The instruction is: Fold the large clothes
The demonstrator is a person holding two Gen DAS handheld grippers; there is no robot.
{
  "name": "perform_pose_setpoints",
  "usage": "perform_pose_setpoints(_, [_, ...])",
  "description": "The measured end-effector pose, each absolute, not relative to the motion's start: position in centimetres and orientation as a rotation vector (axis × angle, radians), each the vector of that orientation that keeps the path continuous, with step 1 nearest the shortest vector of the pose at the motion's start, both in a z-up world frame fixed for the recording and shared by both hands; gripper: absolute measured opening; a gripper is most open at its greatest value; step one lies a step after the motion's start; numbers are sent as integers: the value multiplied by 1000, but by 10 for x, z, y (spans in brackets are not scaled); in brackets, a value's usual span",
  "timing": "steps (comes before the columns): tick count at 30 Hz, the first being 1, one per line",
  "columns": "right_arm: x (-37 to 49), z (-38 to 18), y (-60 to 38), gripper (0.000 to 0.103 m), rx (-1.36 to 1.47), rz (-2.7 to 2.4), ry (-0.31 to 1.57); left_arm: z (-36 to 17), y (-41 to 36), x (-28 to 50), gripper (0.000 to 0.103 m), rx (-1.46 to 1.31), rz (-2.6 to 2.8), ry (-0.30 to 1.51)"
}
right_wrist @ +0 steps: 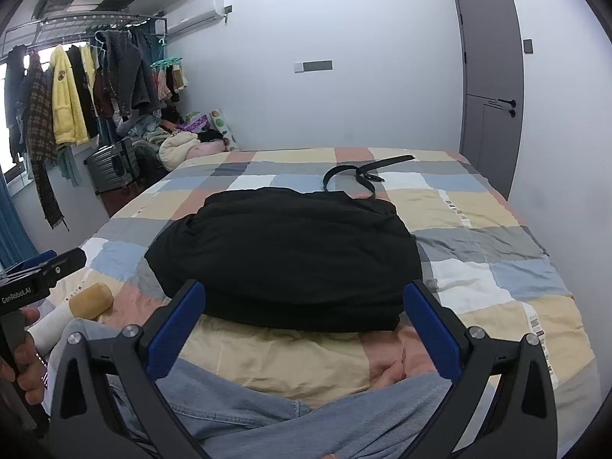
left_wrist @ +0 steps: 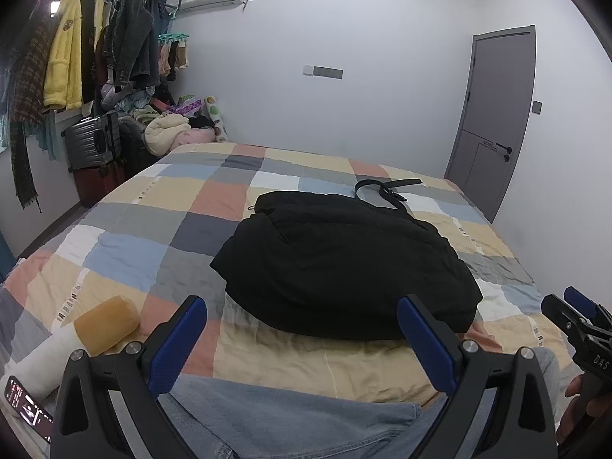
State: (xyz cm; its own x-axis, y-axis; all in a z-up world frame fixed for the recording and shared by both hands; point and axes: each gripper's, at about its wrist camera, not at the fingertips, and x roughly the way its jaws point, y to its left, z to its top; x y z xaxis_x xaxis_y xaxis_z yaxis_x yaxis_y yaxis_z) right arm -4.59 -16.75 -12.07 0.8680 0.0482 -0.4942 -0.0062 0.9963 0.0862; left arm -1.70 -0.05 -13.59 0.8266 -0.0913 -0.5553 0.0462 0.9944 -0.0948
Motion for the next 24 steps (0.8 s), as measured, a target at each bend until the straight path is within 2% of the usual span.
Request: perform_pose_setpoints(24, [-47,-123,-171,103,94,9,525,-135,-8,-19,101,-73,-78,604])
